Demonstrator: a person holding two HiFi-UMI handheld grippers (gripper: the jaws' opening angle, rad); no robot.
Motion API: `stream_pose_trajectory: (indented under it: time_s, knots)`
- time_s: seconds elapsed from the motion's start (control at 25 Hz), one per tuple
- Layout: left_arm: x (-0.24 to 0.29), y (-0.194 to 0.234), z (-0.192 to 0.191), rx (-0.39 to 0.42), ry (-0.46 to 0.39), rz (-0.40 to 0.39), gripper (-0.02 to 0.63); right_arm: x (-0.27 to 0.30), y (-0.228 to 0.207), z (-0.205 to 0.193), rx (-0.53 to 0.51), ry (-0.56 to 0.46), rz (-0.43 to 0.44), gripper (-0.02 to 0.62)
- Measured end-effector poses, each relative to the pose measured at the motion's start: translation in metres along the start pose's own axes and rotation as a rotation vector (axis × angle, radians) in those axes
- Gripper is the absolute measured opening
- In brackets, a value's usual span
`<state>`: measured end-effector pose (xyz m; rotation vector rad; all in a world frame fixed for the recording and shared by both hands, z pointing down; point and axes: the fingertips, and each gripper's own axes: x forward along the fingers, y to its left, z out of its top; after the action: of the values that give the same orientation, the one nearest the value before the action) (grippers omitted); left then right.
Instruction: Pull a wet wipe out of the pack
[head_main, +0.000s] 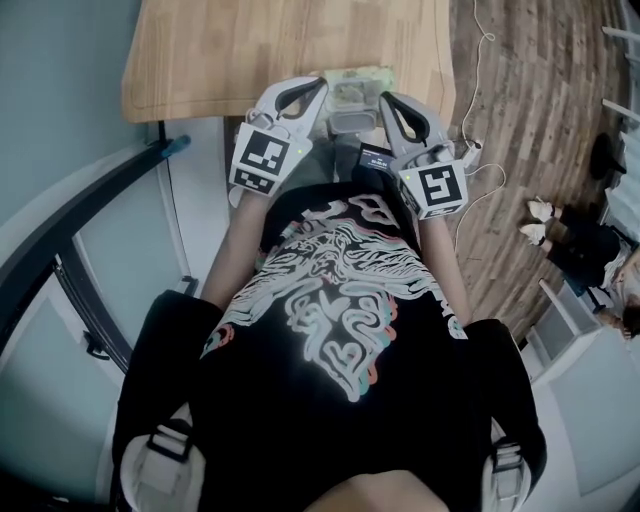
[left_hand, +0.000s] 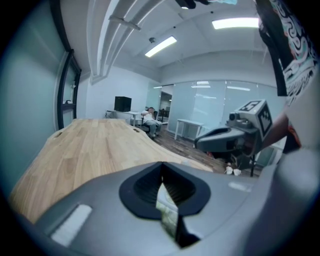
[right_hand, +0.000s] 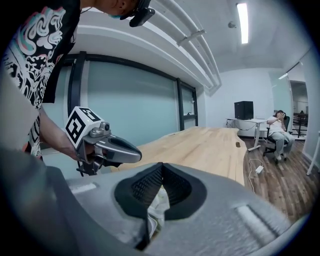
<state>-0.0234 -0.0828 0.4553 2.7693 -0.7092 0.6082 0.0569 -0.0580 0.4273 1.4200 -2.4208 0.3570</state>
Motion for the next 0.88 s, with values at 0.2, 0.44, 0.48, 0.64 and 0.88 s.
stream_pose_trajectory:
  time_s: [0.2, 0.44, 0.48, 0.64, 0.88]
  knots:
    - [0.01, -0.007, -0.009, 0.003, 0.035, -0.03, -0.014, 0.0, -0.008, -0.011, 0.024, 0.01, 0.002, 0.0]
    - [0.021, -0.017, -0.011, 0.044, 0.05, -0.069, -0.012, 0.002, 0.004, -0.021, -0.057, 0.062, 0.087, 0.0]
    - [0.023, -0.02, -0.011, 0.05, 0.047, -0.078, -0.012, 0.003, 0.008, -0.025, -0.066, 0.073, 0.097, 0.0]
    - [0.03, -0.025, -0.019, 0.051, 0.066, -0.101, 0.015, 0.008, 0.012, -0.035, -0.042, 0.082, 0.126, 0.0]
    - [0.034, -0.031, -0.027, 0.107, 0.08, -0.118, 0.029, 0.012, 0.013, -0.042, -0.035, 0.073, 0.191, 0.0]
